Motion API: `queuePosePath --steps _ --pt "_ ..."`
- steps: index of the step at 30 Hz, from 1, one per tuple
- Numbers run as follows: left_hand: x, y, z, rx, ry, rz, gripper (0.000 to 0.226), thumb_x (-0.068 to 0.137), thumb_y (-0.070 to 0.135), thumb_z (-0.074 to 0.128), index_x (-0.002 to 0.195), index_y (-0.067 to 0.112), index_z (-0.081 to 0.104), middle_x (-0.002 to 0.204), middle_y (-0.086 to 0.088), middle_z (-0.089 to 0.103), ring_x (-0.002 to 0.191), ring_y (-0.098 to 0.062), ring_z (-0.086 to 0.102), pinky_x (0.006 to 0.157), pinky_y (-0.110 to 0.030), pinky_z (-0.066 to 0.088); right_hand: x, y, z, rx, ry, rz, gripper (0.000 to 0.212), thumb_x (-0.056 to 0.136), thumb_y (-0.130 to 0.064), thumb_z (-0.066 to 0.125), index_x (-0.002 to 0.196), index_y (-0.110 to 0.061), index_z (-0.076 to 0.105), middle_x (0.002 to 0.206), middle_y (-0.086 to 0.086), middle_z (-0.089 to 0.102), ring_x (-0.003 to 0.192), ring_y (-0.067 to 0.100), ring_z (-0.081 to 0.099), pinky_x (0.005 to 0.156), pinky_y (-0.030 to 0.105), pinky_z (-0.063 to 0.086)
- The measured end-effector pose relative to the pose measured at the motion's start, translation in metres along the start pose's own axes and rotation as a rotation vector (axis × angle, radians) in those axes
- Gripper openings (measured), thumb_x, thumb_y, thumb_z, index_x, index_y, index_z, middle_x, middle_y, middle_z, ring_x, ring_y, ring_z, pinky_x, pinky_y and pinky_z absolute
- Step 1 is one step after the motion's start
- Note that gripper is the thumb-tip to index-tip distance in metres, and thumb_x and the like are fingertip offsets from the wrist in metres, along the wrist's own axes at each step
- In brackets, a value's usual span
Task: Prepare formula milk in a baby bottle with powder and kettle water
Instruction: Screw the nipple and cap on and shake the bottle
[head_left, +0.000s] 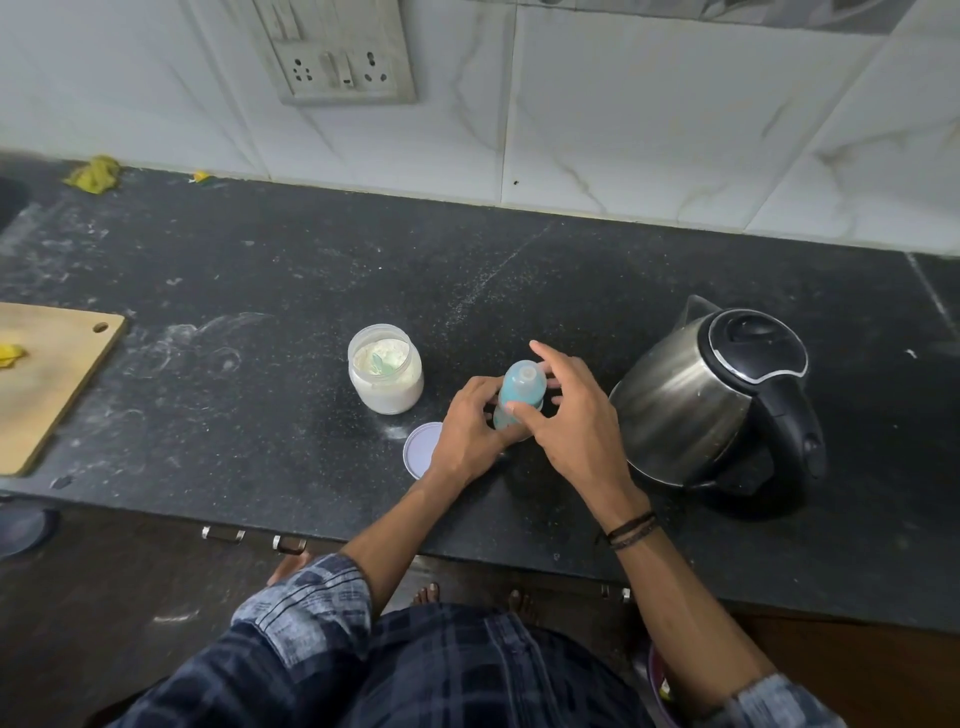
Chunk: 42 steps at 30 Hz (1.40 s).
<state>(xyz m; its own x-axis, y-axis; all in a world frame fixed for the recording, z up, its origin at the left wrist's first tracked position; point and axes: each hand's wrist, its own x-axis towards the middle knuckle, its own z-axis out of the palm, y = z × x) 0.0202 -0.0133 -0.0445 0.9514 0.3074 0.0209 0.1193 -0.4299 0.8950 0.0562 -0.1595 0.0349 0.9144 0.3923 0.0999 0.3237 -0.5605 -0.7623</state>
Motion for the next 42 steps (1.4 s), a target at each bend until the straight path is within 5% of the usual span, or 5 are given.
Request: queuePosePath --steps 3,14,20,26,42 --pt "-0.0005 0.0004 0.0003 0.007 -0.003 -0.008 0.054 0.081 0.028 0.087 0.129 0.016 0.066 0.121 0.004 0.063 0.109 -0.015 0.06 0.093 -0.04 0.055 0.0011 0.0009 -0.002 0.05 0.03 0.024 0.085 0.079 -0.04 0.088 0.152 -0.033 0.047 0.139 -0.01 0.055 0.121 0.005 0.057 0.097 0.031 0.053" --pt "-0.0009 0.0012 0.0003 -0.001 0.003 -0.001 0.052 0.083 0.026 0.086 0.13 0.014 0.066 0.122 0.002 0.063 0.109 -0.016 0.06 0.094 -0.042 0.054 -0.0008 0.0013 -0.0014 -0.004 0.047 0.019 0.076 0.08 -0.032 0.087 0.148 -0.031 0.052 0.126 -0.009 0.06 0.111 0.007 0.062 0.091 0.037 0.058" --pt "-0.0018 0.0003 0.0003 -0.011 0.0 0.017 0.051 0.082 0.023 0.086 0.128 0.017 0.066 0.119 0.004 0.062 0.107 -0.016 0.06 0.092 -0.039 0.055 -0.0004 0.0014 -0.0001 -0.007 -0.027 -0.037 0.075 0.086 -0.006 0.076 0.153 -0.028 0.049 0.145 -0.007 0.057 0.131 0.01 0.055 0.102 0.041 0.055" --pt "-0.0002 -0.0007 0.0002 0.003 -0.004 0.018 0.051 0.082 0.027 0.086 0.128 0.017 0.066 0.118 0.006 0.062 0.105 -0.013 0.059 0.088 -0.03 0.052 0.0004 0.0034 0.001 -0.003 0.029 0.02 0.079 0.078 -0.028 0.089 0.148 -0.029 0.052 0.13 -0.007 0.056 0.115 0.011 0.063 0.091 0.042 0.058" --pt "-0.0004 -0.0016 -0.0002 -0.021 -0.004 0.038 0.049 0.082 0.024 0.086 0.126 0.017 0.067 0.116 0.006 0.061 0.104 -0.014 0.06 0.09 -0.036 0.055 0.0041 0.0023 0.0 0.01 -0.027 -0.052 0.076 0.081 -0.014 0.084 0.149 -0.027 0.054 0.137 -0.011 0.057 0.125 0.008 0.056 0.101 0.04 0.054"
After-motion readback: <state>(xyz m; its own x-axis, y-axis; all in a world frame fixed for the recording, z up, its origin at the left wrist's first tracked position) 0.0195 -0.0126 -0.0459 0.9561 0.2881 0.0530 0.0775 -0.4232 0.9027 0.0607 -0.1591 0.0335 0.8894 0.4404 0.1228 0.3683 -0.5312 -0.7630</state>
